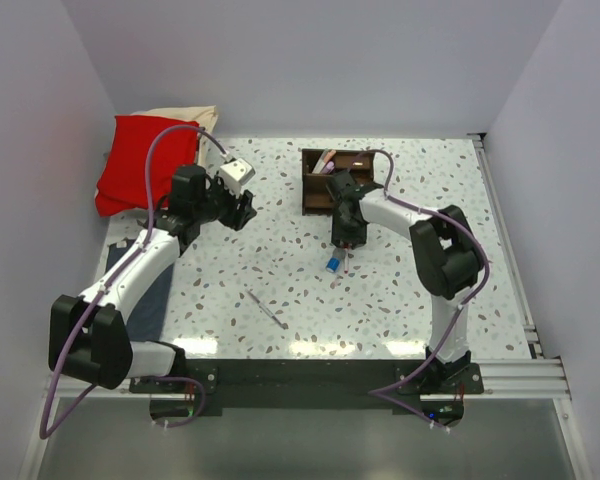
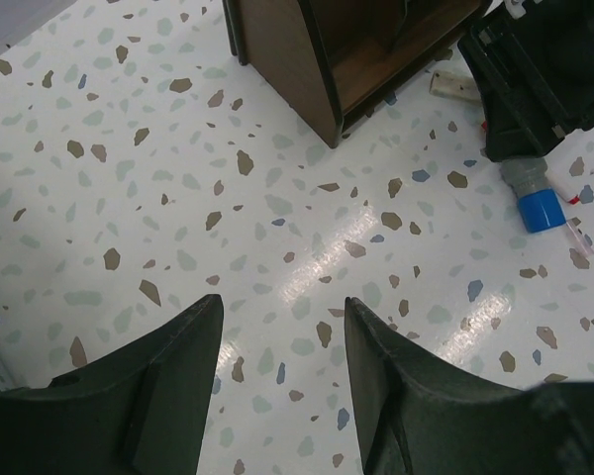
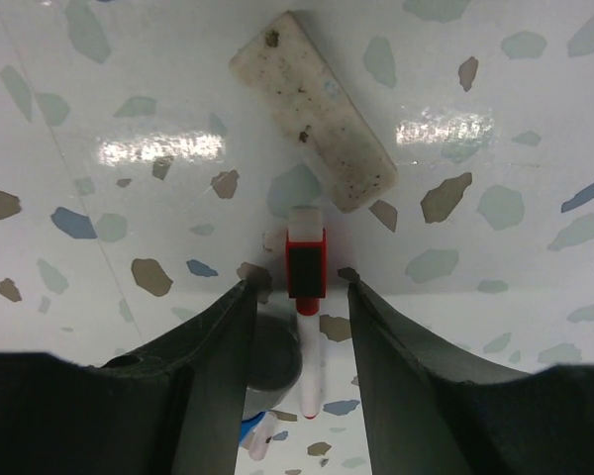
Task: Sort the stationery into containers
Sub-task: Pick up the pen from the center of the board.
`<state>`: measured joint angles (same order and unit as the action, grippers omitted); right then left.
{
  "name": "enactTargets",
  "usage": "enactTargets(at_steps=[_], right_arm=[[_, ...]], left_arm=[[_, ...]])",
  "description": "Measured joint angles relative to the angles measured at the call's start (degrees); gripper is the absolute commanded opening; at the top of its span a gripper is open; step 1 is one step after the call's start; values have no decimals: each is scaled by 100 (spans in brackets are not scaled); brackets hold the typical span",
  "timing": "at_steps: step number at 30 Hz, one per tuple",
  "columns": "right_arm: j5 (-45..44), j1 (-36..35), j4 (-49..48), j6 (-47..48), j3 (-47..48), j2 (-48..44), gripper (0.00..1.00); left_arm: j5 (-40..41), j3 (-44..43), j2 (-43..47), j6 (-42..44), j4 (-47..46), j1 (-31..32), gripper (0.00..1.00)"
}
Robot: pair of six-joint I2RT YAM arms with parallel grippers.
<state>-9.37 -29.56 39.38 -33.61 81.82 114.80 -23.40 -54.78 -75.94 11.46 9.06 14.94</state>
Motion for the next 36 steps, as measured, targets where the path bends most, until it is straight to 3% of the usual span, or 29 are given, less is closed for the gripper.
enactTargets(at_steps=[5, 31, 33, 36], right_arm=[[-31, 0, -37, 2, -24, 22, 40], [-223, 0, -140, 170, 348, 297, 38], [-225, 0, -227, 168, 247, 243, 29], [-280, 0, -385, 184, 57, 133, 6]], left_arm=[[-7, 7, -2, -22, -9, -9, 57], [-136, 31, -61, -293, -195, -20, 57], [-142, 31, -61, -295, -208, -20, 57], [-151, 31, -68, -302, -223, -20, 57]])
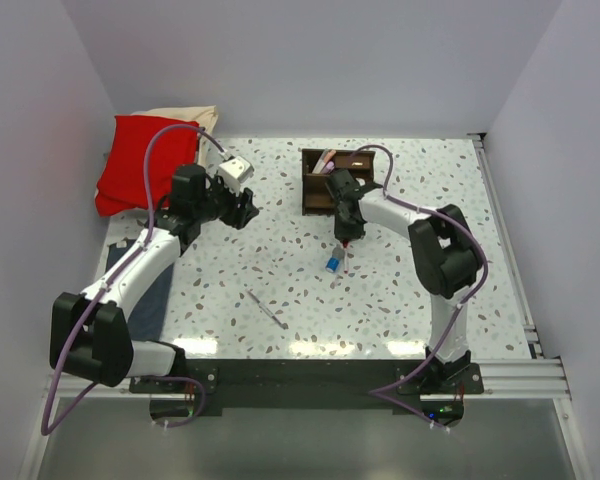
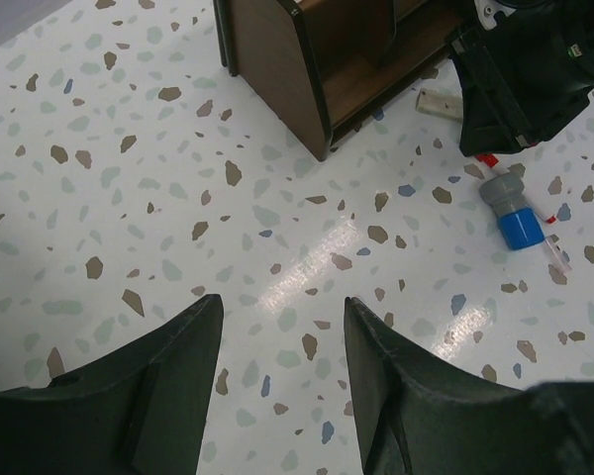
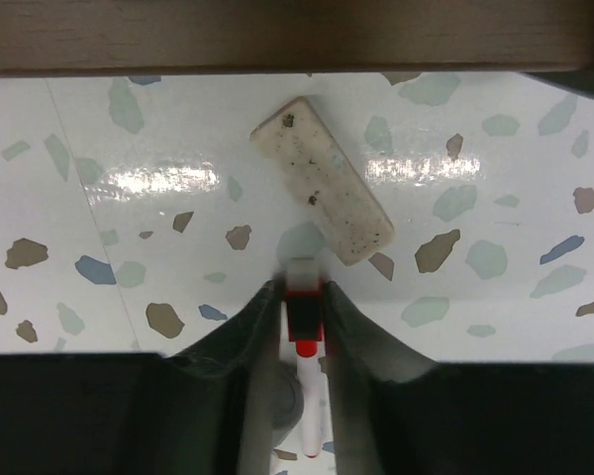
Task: Sort the stationery into containers
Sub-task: Pick up the pen from the center of the board, then place the pen in the storage box.
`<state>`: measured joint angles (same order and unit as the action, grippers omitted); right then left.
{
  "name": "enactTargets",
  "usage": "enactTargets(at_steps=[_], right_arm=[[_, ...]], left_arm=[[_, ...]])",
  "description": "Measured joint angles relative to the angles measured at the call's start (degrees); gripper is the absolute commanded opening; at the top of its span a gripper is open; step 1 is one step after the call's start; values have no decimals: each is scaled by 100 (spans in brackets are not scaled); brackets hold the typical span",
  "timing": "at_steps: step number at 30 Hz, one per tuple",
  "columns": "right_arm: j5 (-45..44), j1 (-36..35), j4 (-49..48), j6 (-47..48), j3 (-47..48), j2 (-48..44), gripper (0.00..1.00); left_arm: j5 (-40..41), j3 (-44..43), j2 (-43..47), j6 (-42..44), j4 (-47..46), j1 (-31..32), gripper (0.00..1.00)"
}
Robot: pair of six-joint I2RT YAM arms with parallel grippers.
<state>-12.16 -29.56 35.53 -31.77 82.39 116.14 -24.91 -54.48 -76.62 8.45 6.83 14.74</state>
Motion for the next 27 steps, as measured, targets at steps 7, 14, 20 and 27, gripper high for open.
enactTargets(at_steps=[7, 14, 20, 27], right_arm=[[-7, 9, -184, 61, -177, -129, 0], [83, 9, 472, 831, 306, -330, 0], [645, 11, -367, 1891, 837, -1687, 0], [658, -101, -3807, 3003, -258, -2981, 0]], left_arm=[[-4, 0, -52, -35, -4, 0, 57], [-2, -129, -127, 184, 105, 0, 57], [-2, -199, -245, 442, -59, 0, 57], [-7, 15, -726, 402, -168, 0, 56]])
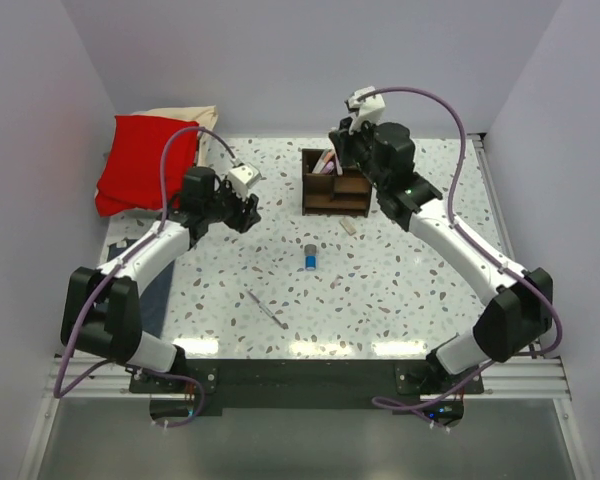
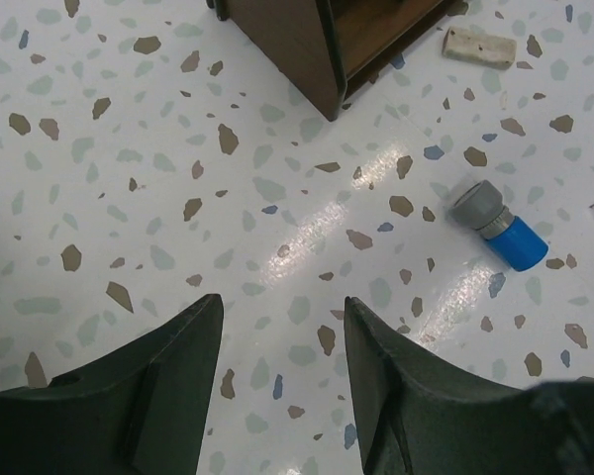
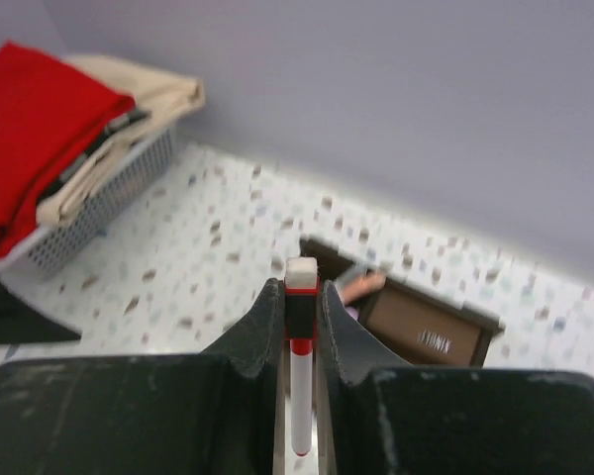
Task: Sort the stationery into containers
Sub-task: Place the pen in the storage box.
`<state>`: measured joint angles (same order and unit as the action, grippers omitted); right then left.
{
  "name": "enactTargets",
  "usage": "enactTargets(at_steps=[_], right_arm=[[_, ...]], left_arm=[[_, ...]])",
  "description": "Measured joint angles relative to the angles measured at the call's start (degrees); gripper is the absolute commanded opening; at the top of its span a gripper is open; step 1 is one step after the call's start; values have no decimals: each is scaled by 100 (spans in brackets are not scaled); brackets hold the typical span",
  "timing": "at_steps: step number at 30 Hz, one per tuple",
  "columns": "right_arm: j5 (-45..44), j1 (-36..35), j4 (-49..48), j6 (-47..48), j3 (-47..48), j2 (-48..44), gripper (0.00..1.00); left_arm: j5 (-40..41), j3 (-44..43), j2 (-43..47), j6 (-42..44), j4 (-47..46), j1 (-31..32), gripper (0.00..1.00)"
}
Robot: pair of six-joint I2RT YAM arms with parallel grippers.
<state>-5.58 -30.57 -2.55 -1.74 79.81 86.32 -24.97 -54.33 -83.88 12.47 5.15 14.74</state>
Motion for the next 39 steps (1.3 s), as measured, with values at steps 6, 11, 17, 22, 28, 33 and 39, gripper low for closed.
enactTargets(at_steps=[6, 11, 17, 22, 28, 33, 39], right_arm=[[-127, -68, -2859, 942, -634, 1189, 0], [-282, -72, -3746, 1217, -503, 2223, 0], [-417, -72, -4111, 1294, -28, 2643, 0], [-520, -72, -4203, 1202, 227, 2656, 0], [-706, -72, -4155, 981, 247, 2815, 0], [-774, -72, -4085, 837, 247, 3029, 1], [-855, -72, -3963, 697, 247, 3062, 40]], left_arm=[[-17, -76, -420, 22, 107, 0, 56], [17, -221, -667, 94, 356, 0, 56], [61, -260, -669, 177, 385, 0, 56], [83, -264, -669, 186, 393, 0, 56], [120, -417, -726, 186, 396, 0, 56], [122, -535, -758, 188, 396, 0, 56], [140, -549, -776, 186, 396, 0, 56]])
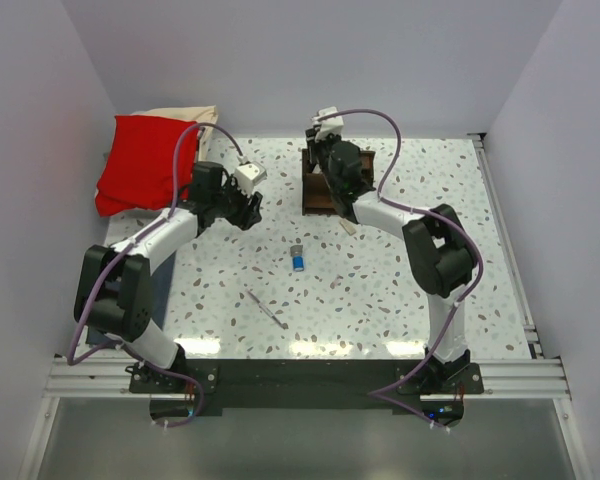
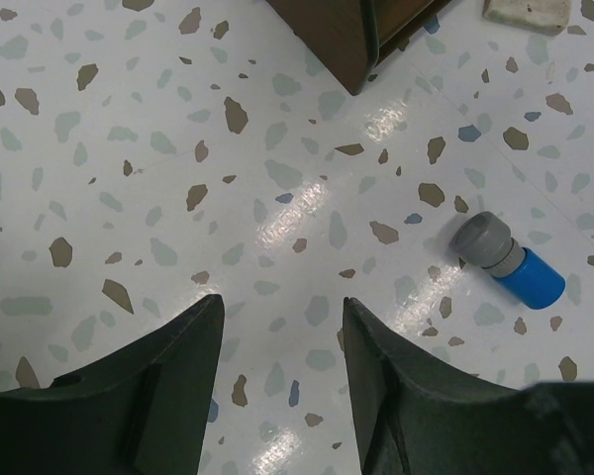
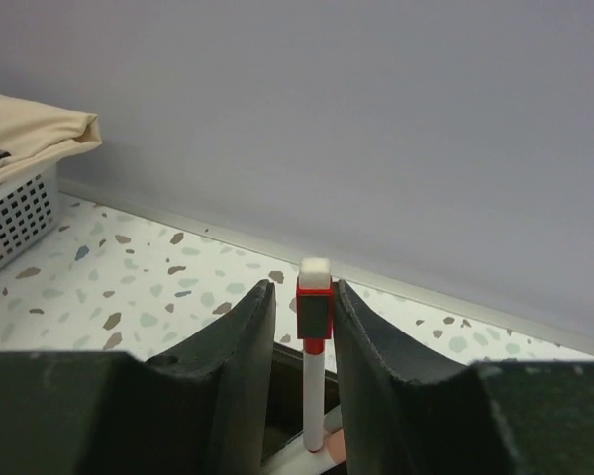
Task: Sort the stationery into containers
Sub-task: Place the pen in the storage box, then pick up the stationery from the center of the board.
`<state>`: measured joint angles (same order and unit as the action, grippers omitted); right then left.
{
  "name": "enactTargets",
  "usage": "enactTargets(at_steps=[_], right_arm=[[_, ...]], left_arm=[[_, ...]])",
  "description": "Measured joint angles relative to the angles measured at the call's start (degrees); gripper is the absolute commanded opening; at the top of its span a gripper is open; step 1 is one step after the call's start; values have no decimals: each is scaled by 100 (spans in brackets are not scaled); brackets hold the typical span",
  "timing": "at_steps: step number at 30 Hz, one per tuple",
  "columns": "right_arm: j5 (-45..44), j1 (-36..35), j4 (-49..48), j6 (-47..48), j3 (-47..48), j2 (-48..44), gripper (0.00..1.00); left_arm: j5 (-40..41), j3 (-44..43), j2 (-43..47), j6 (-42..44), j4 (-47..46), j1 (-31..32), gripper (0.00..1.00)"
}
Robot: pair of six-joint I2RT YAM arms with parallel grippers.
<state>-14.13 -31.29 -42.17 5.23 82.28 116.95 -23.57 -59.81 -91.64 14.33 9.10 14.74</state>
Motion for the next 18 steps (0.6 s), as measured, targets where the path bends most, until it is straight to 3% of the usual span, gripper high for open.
enactTargets(at_steps=[12, 17, 18], right_arm=[[-79, 0, 691, -55, 0, -181, 46], [-92, 0, 1456, -11, -109, -1054, 52], [-63, 0, 1598, -7, -157, -1283, 58]], left_arm=[[46, 0, -39, -4, -26, 0, 56], [136, 0, -28, 26, -48, 0, 58], [146, 2, -13, 48, -48, -2, 59]])
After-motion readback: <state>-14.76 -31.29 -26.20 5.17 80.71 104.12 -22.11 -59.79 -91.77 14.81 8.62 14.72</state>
